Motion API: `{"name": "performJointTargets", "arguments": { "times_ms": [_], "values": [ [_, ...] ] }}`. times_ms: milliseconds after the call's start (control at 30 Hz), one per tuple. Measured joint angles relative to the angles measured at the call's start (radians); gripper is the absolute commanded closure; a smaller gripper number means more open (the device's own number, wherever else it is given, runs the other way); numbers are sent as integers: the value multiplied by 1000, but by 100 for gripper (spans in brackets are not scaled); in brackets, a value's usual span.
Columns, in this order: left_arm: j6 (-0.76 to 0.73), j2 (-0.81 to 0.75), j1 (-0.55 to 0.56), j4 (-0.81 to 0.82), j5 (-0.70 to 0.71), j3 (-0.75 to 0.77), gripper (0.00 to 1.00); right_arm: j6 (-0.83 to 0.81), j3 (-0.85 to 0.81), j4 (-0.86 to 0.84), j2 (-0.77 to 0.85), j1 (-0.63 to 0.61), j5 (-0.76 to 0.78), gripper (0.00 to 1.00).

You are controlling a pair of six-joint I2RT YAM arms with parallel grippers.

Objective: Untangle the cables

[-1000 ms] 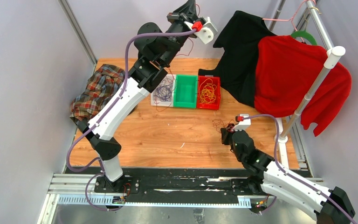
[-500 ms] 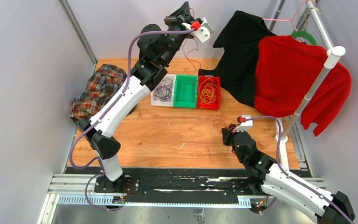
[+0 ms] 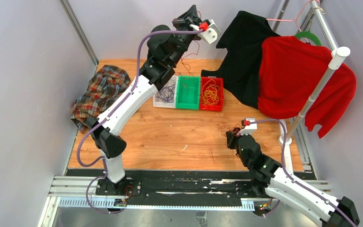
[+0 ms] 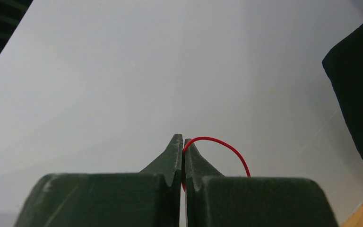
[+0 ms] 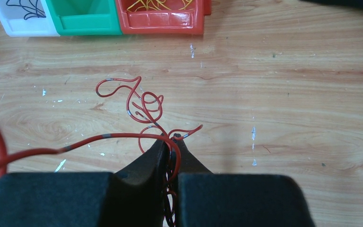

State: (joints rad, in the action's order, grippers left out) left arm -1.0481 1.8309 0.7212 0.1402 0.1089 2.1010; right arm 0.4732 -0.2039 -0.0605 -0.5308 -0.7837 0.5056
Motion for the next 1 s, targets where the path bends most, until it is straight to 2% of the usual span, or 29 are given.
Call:
{"name": "performJointTargets", "arguments": {
  "times_ms": [267,500,667,800,1000],
  "values": [
    [39,-28,0,24,1,-114,99,0,-2,27,-8,0,-11,99],
    [42,-33,0,23,9,-260,100,0,-103,182,-4,0,-114,99],
    [36,-18,-5,27,21,-264,100,5,-213,322,26,0,-182,99],
    [38,9,-6,45,38,-241,100,24,-238,380,48,0,-214,99],
    [143,2,-6,12,59,-327,100,61,-238,435,25,0,-236,99]
  ]
}}
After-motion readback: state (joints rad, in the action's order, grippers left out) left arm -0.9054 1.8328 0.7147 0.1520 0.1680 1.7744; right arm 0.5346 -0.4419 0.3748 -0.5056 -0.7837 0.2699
